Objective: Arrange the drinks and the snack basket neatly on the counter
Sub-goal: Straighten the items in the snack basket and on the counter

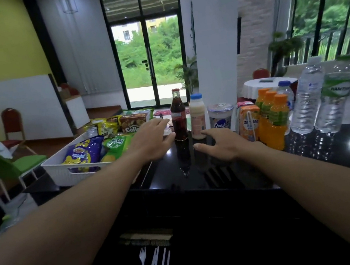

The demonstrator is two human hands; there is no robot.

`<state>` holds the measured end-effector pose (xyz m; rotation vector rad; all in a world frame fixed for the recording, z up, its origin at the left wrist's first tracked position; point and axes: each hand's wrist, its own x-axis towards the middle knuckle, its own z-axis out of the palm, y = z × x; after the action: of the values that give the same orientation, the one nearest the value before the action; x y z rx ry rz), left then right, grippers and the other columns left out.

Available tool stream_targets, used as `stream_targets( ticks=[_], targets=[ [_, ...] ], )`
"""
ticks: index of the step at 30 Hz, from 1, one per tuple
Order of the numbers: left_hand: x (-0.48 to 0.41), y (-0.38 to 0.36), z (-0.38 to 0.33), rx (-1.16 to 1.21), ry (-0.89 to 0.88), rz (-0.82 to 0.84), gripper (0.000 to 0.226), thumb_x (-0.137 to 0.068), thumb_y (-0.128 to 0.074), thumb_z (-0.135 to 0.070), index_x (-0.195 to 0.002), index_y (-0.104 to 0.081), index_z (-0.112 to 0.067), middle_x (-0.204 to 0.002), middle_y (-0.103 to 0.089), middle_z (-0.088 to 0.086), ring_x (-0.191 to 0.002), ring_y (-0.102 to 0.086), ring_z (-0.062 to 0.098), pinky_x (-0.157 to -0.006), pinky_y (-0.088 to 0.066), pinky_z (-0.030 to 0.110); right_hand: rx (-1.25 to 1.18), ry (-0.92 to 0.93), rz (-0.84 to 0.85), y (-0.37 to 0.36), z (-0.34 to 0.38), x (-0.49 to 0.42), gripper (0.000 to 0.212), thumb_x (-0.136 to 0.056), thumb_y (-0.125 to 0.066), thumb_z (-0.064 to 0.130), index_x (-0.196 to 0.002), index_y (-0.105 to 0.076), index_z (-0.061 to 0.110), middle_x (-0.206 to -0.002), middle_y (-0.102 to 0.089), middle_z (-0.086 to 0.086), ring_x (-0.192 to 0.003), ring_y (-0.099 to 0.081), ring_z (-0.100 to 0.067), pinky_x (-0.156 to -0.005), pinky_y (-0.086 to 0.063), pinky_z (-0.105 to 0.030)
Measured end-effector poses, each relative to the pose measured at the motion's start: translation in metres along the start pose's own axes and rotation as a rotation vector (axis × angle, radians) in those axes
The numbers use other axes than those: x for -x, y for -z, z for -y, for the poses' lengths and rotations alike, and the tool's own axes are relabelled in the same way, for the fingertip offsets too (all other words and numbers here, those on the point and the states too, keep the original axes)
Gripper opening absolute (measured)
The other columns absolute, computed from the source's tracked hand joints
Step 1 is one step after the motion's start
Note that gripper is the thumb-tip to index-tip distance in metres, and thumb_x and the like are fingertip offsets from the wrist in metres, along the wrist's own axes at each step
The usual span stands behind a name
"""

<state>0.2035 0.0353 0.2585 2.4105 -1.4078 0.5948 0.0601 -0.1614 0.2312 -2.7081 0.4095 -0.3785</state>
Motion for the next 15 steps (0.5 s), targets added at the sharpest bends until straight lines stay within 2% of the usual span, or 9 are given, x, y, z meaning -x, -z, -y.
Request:
stream_targets(
  ticks=[3,6,8,13,15],
  targets=[
    [0.018,0.019,0.003,-0.019,-0.031,-0.046,0.052,-0.101,-0.046,-0.043,-0.145,-0.046,-0.015,-0.148,-0.047,0.007,-0.139,-0.039,0.026,-0.113,-0.031,0.042,-0.027,0.073,-0.012,0.006,0.013,0.004,0.083,-0.082,-0.047,0.079,-0.146,-0.048,0.026,-0.148,-0.054,-0.002,-0.132,-0.051,-0.023,-0.094,-0.036,-0.031],
    [0.034,0.037,0.009,-0.053,-0.028,-0.095,0.049,-0.100,-0.047,-0.040,-0.142,-0.049,-0.014,-0.146,-0.050,0.007,-0.136,-0.043,0.025,-0.112,-0.035,0.041,-0.021,0.119,-0.016,0.008,0.028,0.004,0.077,-0.090,-0.054,0.069,-0.149,-0.045,0.021,-0.149,-0.052,-0.007,-0.133,-0.050,-0.027,-0.102,-0.042,-0.038],
    [0.045,0.046,0.014,-0.070,0.029,-0.112,0.048,-0.100,-0.047,-0.042,-0.140,-0.050,-0.015,-0.143,-0.052,0.006,-0.131,-0.047,0.025,-0.108,-0.038,0.041,-0.023,0.152,0.002,0.008,0.039,0.003,0.076,-0.092,-0.055,0.066,-0.150,-0.043,0.019,-0.150,-0.051,-0.007,-0.133,-0.051,-0.027,-0.107,-0.043,-0.043],
    [0.074,0.065,0.040,-0.084,0.241,-0.075,0.048,-0.099,-0.046,-0.043,-0.137,-0.052,-0.014,-0.138,-0.054,0.009,-0.123,-0.052,0.030,-0.100,-0.042,0.044,-0.036,0.232,-0.005,0.001,0.070,-0.003,0.074,-0.093,-0.057,0.061,-0.149,-0.044,0.015,-0.148,-0.052,-0.010,-0.131,-0.052,-0.028,-0.107,-0.044,-0.045],
    [0.085,0.071,0.057,-0.087,0.282,-0.070,0.047,-0.100,-0.046,-0.042,-0.137,-0.052,-0.015,-0.138,-0.054,0.009,-0.122,-0.052,0.030,-0.099,-0.043,0.044,-0.037,0.261,-0.019,-0.004,0.083,-0.006,0.073,-0.093,-0.058,0.060,-0.148,-0.046,0.014,-0.146,-0.054,-0.011,-0.129,-0.053,-0.028,-0.105,-0.045,-0.041]
  ],
)
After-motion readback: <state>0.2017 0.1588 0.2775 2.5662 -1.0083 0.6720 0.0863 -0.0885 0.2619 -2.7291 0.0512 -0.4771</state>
